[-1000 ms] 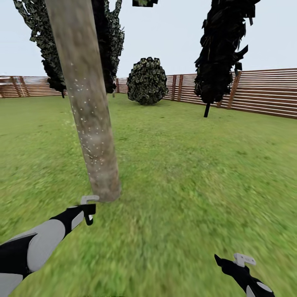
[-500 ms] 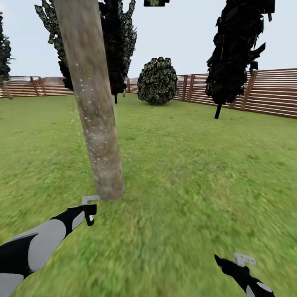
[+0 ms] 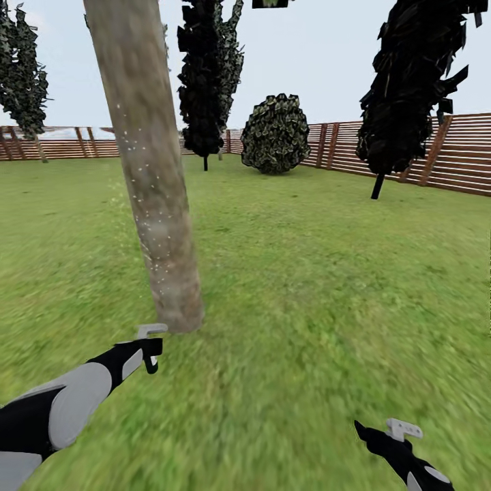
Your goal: In the garden, pick up the pesticide atomizer on the floor and spray pesticide onto both trees until each tree trunk is fully covered.
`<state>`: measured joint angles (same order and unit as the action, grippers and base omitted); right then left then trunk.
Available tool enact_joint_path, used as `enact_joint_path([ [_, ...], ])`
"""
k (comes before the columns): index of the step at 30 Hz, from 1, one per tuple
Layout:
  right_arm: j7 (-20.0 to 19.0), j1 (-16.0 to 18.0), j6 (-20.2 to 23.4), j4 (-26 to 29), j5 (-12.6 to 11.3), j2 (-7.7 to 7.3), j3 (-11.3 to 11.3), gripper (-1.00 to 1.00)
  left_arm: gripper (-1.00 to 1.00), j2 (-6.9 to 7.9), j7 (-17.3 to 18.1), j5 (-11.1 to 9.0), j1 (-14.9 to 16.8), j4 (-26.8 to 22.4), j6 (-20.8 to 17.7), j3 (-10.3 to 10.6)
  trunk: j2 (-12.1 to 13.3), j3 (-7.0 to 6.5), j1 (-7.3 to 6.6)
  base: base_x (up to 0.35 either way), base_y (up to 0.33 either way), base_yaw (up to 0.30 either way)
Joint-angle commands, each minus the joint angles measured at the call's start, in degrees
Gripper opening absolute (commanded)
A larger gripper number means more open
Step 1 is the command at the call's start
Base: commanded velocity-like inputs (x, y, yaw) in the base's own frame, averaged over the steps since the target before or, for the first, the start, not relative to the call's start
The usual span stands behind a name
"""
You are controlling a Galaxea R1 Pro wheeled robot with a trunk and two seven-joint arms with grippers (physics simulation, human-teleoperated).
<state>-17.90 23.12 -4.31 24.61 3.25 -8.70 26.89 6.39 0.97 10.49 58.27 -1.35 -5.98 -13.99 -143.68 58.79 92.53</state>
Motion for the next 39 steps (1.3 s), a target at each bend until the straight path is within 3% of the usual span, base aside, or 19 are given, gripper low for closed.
enact_joint_path([
  [1,0.0,0.0,0.0,0.0,0.0,0.00,0.0,1.00,-1.00,-0.04,0.0,0.0,0.0,0.0,0.0,0.0,0.0,0.00,0.00,0.012,-0.295,0.001],
  [9,0.1,0.0,0.0,-0.1,0.0,0.00,0.0,1.00,-1.00,-1.19,0.0,0.0,0.0,0.0,0.0,0.0,0.0,0.00,0.00,0.028,-0.301,0.048],
  [26,0.1,0.0,0.0,-0.1,0.0,0.00,0.0,1.00,-1.00,-1.29,0.0,0.0,0.0,0.0,0.0,0.0,0.0,0.00,0.00,0.158,-0.284,0.264],
  [39,0.1,0.0,0.0,-0.2,0.0,0.00,-0.1,1.00,-1.00,-1.38,0.0,0.0,0.0,0.0,0.0,0.0,0.0,0.00,0.00,0.051,-0.140,0.084],
])
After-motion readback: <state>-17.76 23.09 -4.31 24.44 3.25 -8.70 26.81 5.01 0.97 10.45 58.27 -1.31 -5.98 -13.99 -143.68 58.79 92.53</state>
